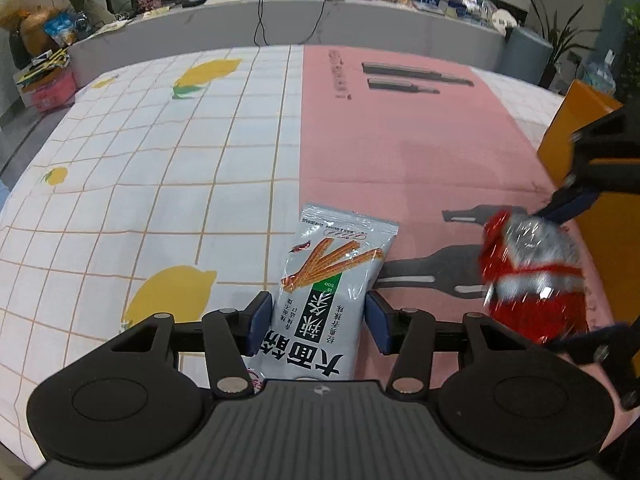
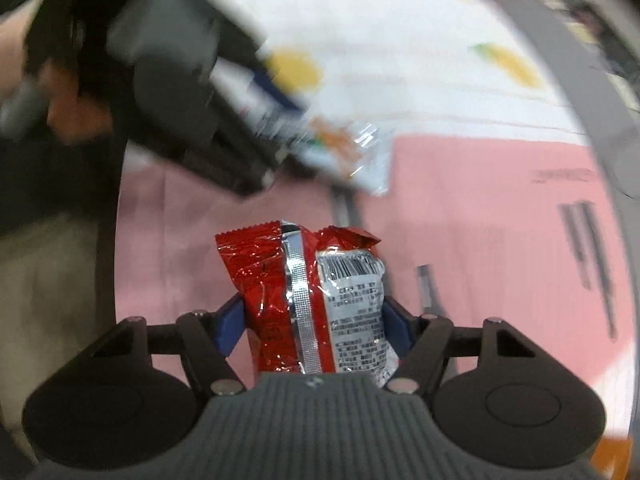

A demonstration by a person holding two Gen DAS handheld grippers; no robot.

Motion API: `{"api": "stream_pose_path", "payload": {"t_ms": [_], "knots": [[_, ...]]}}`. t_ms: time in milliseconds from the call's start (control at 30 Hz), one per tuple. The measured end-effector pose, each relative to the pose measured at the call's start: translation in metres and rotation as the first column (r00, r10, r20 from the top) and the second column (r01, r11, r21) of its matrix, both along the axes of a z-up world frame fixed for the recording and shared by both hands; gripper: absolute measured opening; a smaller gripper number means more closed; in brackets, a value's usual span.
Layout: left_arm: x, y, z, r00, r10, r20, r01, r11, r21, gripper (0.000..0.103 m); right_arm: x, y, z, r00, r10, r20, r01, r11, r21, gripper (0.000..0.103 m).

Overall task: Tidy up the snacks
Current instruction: 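Lower the red chip bag into the orange box and open the right gripper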

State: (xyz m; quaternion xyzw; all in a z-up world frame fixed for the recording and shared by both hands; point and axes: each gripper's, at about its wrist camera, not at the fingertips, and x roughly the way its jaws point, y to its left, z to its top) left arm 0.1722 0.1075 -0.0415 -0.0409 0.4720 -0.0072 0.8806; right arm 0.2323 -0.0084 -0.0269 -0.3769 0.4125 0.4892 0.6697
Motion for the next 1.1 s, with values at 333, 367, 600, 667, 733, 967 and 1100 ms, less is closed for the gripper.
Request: {"api": "stream_pose_path", "payload": {"t_ms": [333, 367, 600, 667, 733, 967, 1100], "knots": [[-0.024, -0.028, 0.052, 0.990, -0.054, 0.134, 0.060, 0.998, -0.037, 0.057, -0.041, -0.129, 0.091, 0.815, -0.578, 0.047, 0.537, 0.782, 0.316, 0.069], [-0.026, -0.034, 0.059, 0.987, -0.065, 0.147, 0.071, 0.997, -0.037, 0.057, -0.049, -0.145, 0.095, 0.776, -0.628, 0.046, 0.580, 0.741, 0.337, 0.069], [-0.027, -0.082, 0.098, 0.966, -0.128, 0.225, 0.148, 0.986, -0.073, 0.057, -0.068, -0.251, 0.083, 0.471, -0.876, -0.103, 0.834, 0.404, 0.376, 0.069], [-0.024, -0.097, 0.106, 0.962, -0.138, 0.236, 0.161, 0.983, -0.084, 0.057, -0.058, -0.278, 0.079, 0.397, -0.906, -0.149, 0.872, 0.322, 0.369, 0.069], [-0.021, -0.113, 0.112, 0.958, -0.150, 0.246, 0.179, 0.978, -0.103, 0.057, -0.045, -0.298, 0.072, 0.334, -0.921, -0.201, 0.899, 0.248, 0.361, 0.069], [-0.006, -0.173, 0.122, 0.938, -0.216, 0.272, 0.257, 0.959, -0.122, 0.057, 0.010, -0.316, 0.042, 0.226, -0.944, -0.241, 0.941, 0.148, 0.303, 0.069], [0.000, -0.201, 0.119, 0.928, -0.251, 0.275, 0.290, 0.951, -0.109, 0.057, 0.037, -0.308, 0.038, 0.207, -0.941, -0.266, 0.945, 0.122, 0.305, 0.069]]}}
